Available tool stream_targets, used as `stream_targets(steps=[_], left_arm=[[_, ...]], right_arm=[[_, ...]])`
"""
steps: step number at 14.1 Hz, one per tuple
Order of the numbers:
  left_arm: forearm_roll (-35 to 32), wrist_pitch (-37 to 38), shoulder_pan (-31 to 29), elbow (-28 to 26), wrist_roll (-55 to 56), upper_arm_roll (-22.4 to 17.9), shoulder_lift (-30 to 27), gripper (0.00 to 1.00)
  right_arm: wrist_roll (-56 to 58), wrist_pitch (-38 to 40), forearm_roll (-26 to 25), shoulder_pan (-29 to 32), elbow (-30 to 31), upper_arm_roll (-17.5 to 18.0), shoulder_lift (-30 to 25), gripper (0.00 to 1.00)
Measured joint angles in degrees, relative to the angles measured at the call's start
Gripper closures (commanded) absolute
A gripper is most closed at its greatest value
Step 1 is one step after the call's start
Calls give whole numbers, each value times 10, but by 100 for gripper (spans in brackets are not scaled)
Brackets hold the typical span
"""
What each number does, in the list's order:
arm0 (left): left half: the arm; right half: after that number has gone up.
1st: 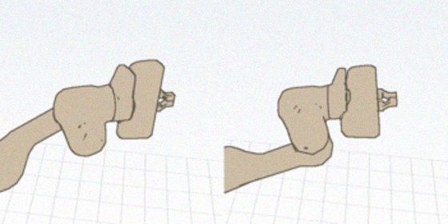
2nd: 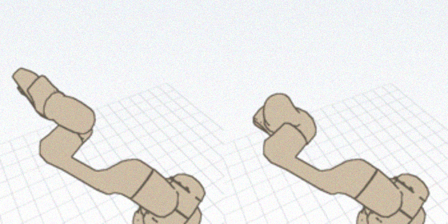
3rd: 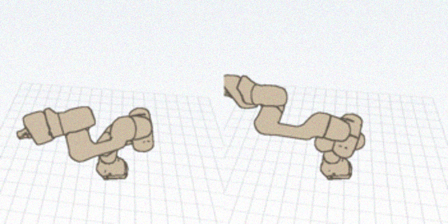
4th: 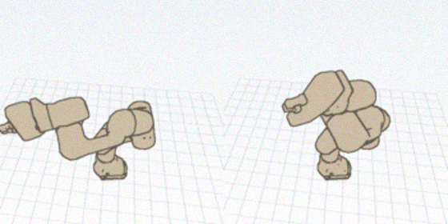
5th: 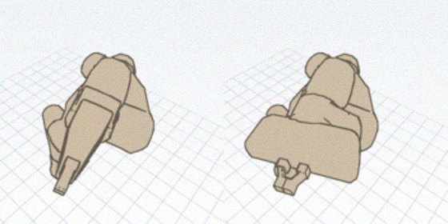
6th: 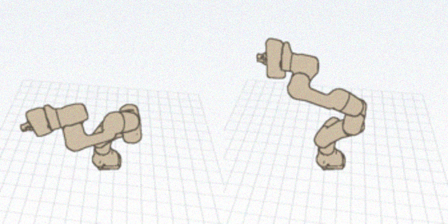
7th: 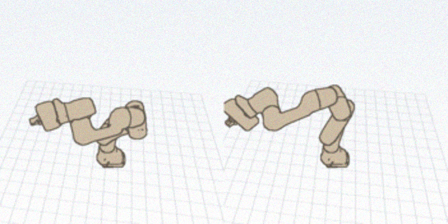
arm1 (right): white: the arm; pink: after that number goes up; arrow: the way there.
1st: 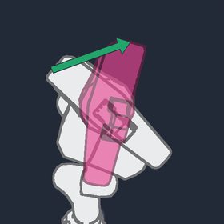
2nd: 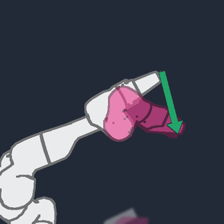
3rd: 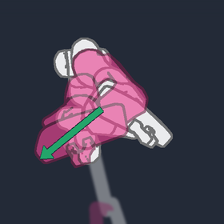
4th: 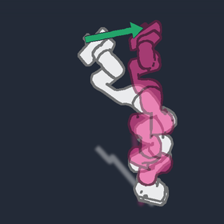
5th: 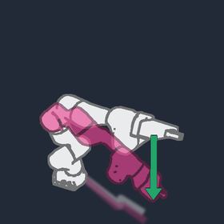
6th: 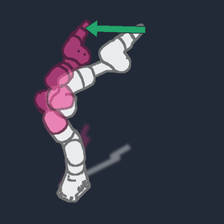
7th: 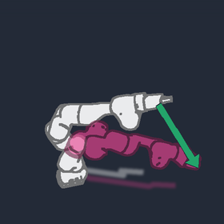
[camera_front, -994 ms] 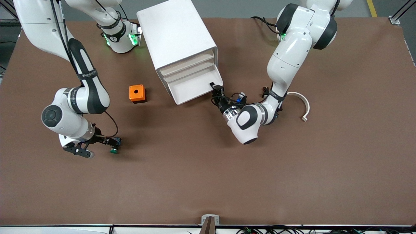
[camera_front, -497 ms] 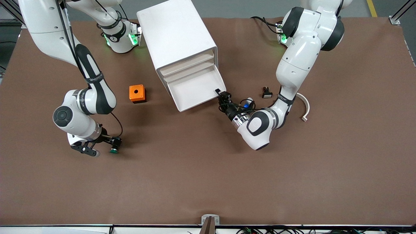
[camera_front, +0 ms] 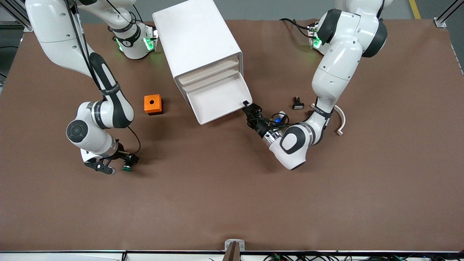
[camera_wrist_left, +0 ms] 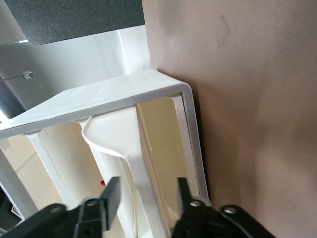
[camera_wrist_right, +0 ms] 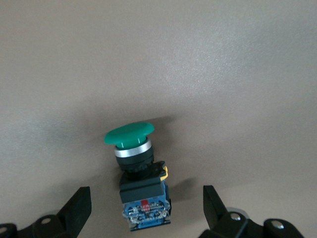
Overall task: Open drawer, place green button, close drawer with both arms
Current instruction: 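Lift the green button with the right gripper while the left gripper withdraws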
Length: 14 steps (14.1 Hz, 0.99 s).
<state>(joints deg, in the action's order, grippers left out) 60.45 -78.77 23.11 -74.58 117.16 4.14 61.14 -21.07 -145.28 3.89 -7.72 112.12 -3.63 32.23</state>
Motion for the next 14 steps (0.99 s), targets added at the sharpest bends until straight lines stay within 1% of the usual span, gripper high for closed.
stream_targets(steps=[2,3,5,6,7,9,10,11,14], left_arm=[[31,-3,-7,13,-6,0,0,0],[40,-3,-12,22,-12,0,-1,0],[42,-3,-22,40,-44,0,-3,0],[42,-3,-28,47,-75,0,-4,0],[42,-3,-35,53,-117,0,-7,0],[40,-2,-49,62,-221,-1,-15,0],[32,-2,-52,66,-274,-3,-21,0],[17,-2,-53,68,-331,-7,-28,0],[-44,-2,-53,71,-494,-13,-56,0]], right_arm=[[0,0,-1,0,0,-1,3,5],[0,0,-2,0,0,-2,4,11],[0,0,-2,0,0,-2,5,26],[0,0,-3,0,0,-2,5,36],[0,0,-3,0,0,-2,5,51],[0,0,-3,0,0,-2,6,86],[0,1,-3,0,0,-2,6,96],[0,1,-3,0,0,-2,6,99],[0,1,-3,0,0,-2,6,100]])
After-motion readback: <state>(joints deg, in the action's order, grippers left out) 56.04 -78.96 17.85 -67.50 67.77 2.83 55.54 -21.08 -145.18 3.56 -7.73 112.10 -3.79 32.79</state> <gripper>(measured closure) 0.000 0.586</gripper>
